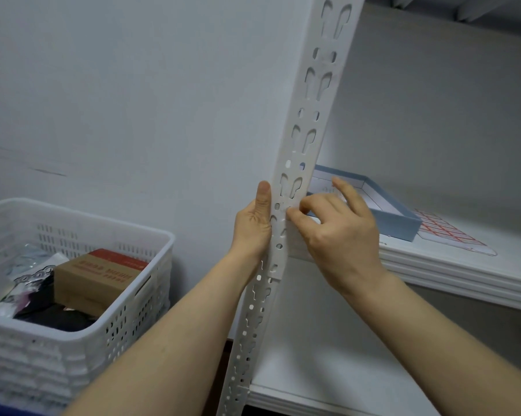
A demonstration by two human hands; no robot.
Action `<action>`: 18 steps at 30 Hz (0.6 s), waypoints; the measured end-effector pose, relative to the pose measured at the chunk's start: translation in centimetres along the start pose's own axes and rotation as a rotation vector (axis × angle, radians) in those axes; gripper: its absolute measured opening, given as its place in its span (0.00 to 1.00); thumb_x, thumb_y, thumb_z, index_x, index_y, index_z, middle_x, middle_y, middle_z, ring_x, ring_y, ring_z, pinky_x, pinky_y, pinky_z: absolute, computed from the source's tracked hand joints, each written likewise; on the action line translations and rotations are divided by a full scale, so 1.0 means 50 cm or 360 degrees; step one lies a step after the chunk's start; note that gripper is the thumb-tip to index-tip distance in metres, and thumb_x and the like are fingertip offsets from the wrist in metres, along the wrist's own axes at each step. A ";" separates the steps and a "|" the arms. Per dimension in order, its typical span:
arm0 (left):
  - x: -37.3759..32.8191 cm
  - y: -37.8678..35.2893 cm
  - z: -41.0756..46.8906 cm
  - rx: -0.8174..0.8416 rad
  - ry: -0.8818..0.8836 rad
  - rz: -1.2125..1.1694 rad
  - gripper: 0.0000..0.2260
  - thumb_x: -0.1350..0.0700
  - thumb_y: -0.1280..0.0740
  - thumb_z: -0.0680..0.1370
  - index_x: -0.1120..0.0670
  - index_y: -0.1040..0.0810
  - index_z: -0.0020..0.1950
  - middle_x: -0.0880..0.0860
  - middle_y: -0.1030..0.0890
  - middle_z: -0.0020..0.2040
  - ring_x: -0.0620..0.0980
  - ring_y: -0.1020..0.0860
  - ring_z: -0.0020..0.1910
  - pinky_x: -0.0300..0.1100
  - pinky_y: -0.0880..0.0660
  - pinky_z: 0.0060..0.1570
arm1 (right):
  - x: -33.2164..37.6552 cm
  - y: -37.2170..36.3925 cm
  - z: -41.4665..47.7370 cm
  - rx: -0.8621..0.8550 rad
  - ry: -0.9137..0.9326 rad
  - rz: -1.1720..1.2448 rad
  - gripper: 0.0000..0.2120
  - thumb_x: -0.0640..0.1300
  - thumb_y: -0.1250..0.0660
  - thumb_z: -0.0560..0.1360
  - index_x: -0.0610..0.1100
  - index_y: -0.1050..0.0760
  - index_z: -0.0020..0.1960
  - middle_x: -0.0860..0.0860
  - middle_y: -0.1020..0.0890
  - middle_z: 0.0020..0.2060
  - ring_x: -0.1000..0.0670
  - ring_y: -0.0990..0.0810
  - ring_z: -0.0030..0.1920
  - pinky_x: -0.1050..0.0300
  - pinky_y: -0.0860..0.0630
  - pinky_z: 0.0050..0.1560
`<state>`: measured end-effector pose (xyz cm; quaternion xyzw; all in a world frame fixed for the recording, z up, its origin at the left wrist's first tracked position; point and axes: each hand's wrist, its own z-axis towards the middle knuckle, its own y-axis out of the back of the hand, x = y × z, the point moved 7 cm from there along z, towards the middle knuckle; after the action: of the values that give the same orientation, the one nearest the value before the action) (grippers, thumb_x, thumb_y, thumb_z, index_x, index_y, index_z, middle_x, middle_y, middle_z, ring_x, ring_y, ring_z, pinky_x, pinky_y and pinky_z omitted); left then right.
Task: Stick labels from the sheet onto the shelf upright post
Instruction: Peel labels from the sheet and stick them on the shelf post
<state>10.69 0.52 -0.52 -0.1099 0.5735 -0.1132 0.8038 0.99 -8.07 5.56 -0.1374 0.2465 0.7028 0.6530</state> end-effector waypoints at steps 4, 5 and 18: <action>-0.002 0.002 -0.001 -0.0022 0.0018 0.0043 0.25 0.38 0.47 0.79 0.56 0.21 0.45 0.49 0.20 0.35 0.40 0.22 0.31 0.31 0.25 0.32 | 0.015 0.009 0.024 0.0053 0.0133 -0.0150 0.14 0.30 0.39 0.69 0.42 0.23 0.31 0.48 0.26 0.26 0.46 0.27 0.28 0.46 0.24 0.59; -0.002 0.002 -0.003 -0.0019 0.0021 0.0053 0.25 0.38 0.47 0.79 0.56 0.21 0.43 0.49 0.20 0.34 0.41 0.23 0.31 0.31 0.26 0.32 | 0.019 0.008 0.031 0.0068 0.0163 -0.0160 0.15 0.29 0.42 0.68 0.42 0.24 0.30 0.48 0.28 0.24 0.46 0.28 0.26 0.45 0.23 0.57; 0.002 0.004 -0.003 -0.0020 0.0034 0.0050 0.23 0.37 0.47 0.78 0.52 0.20 0.43 0.50 0.18 0.41 0.47 0.20 0.43 0.43 0.22 0.50 | -0.017 -0.034 0.004 0.0342 -0.0260 0.0386 0.08 0.35 0.25 0.62 0.45 0.17 0.38 0.49 0.21 0.31 0.47 0.22 0.31 0.44 0.28 0.61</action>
<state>10.62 0.68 -0.71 -0.1045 0.5845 -0.0982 0.7986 2.75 -8.64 5.88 0.0216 0.2811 0.7549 0.5922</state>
